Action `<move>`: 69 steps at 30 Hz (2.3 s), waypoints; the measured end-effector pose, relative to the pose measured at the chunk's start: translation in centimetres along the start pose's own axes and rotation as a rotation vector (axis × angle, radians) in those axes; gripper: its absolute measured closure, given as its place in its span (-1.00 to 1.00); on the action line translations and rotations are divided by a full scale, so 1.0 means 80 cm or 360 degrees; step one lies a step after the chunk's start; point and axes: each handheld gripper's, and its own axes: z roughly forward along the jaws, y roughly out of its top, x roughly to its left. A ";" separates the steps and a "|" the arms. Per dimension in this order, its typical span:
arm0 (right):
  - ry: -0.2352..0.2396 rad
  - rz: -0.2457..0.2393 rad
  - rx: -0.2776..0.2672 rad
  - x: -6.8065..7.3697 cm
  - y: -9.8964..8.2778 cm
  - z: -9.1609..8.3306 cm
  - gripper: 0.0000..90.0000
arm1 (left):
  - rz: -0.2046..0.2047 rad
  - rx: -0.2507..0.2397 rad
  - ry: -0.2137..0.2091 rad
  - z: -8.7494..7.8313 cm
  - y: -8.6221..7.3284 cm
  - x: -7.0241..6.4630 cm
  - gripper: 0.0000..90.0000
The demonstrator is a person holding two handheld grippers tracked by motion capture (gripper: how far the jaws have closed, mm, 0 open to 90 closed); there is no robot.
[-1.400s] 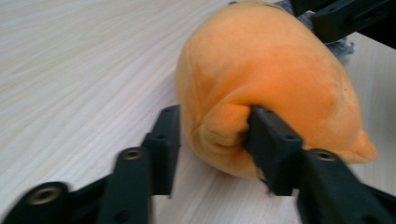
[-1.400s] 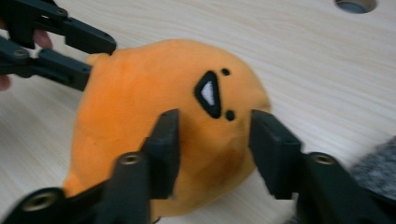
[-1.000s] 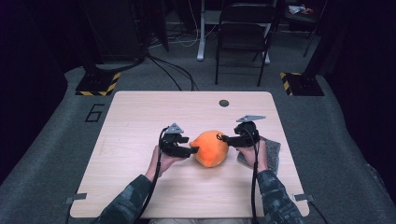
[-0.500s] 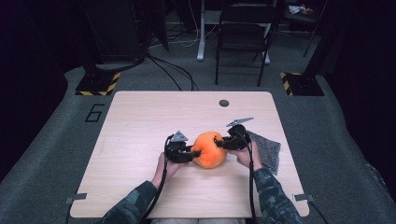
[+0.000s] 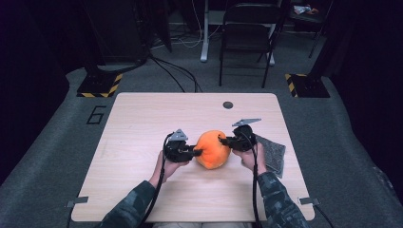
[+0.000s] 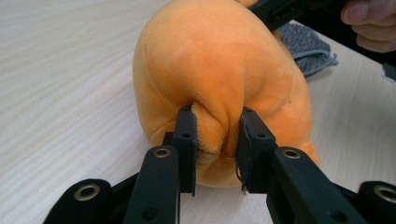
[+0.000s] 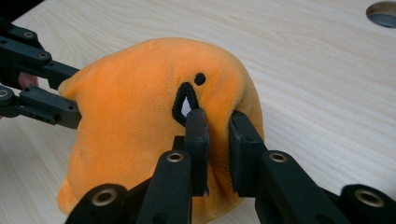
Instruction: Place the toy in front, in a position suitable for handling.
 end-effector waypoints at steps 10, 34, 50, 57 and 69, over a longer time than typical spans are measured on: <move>-0.0057 0.0058 -0.0074 0.018 0.004 -0.024 0.75 | 0.0053 0.0004 -0.0107 -0.014 0.022 0.011 0.59; -0.0230 0.0165 -0.0018 0.012 -0.034 -0.013 0.30 | 0.0054 0.0122 -0.0056 0.023 0.027 0.031 -0.01; -0.0222 0.0055 -0.0122 0.003 -0.003 -0.021 -0.30 | 0.0033 0.0046 0.0107 -0.010 0.015 -0.014 -0.42; -0.0186 -0.0016 -0.0051 0.008 0.004 -0.001 -0.17 | 0.0067 0.0154 0.0144 0.014 -0.008 -0.036 -0.41; -0.0088 0.0036 0.0042 0.004 -0.007 0.017 0.68 | 0.0144 0.0095 0.0087 0.024 -0.024 -0.033 0.51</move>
